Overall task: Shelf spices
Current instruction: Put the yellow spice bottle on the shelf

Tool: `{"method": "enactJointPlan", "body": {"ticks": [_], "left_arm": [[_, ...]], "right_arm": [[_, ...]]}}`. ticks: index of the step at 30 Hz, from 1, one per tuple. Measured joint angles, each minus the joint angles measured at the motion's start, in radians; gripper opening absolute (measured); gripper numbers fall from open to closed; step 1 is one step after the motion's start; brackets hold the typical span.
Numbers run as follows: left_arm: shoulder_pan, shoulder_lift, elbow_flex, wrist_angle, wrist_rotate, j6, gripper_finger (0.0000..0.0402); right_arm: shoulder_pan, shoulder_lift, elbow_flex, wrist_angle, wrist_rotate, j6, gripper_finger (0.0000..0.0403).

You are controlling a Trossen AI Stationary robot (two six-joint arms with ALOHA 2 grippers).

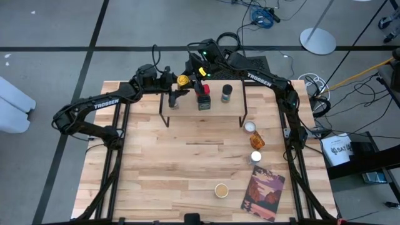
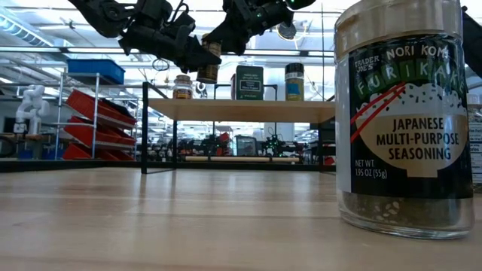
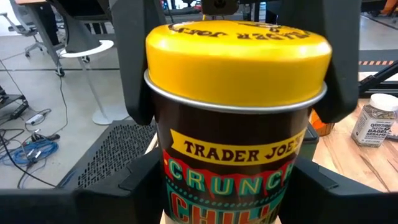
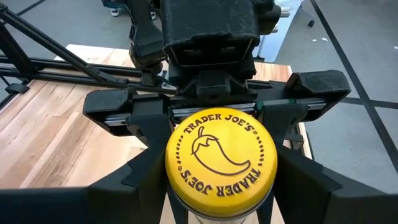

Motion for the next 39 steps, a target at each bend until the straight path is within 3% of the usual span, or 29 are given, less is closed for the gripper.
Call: {"method": "enactJointPlan", "body": {"ticks": [16,23,31,39], "left_arm": [[0.0,-0.018,0.0,-0.015,0.012,-0.031,0.0355],[0.003,-0.113,0.0,-0.082,-0.001,-0.026,0.0362],[0.003,-0.246,0.0,-0.259,-0.104,0.023,0.0362],[0.003,-0.369,0.0,-0.274,-0.126,0.02,0.0362]], "right_arm": [[-0.012,0.0,0.0,-0.007,0.002,-0.019,0.0228],[-0.012,0.0,0.0,-0.009,0.0,-0.023,0.0228],[-0.012,0.0,0.0,-0.014,0.004,-0.023,0.0228],[-0.013,0.0,0.0,-0.023,0.003,-0.043,0.0228]]}}
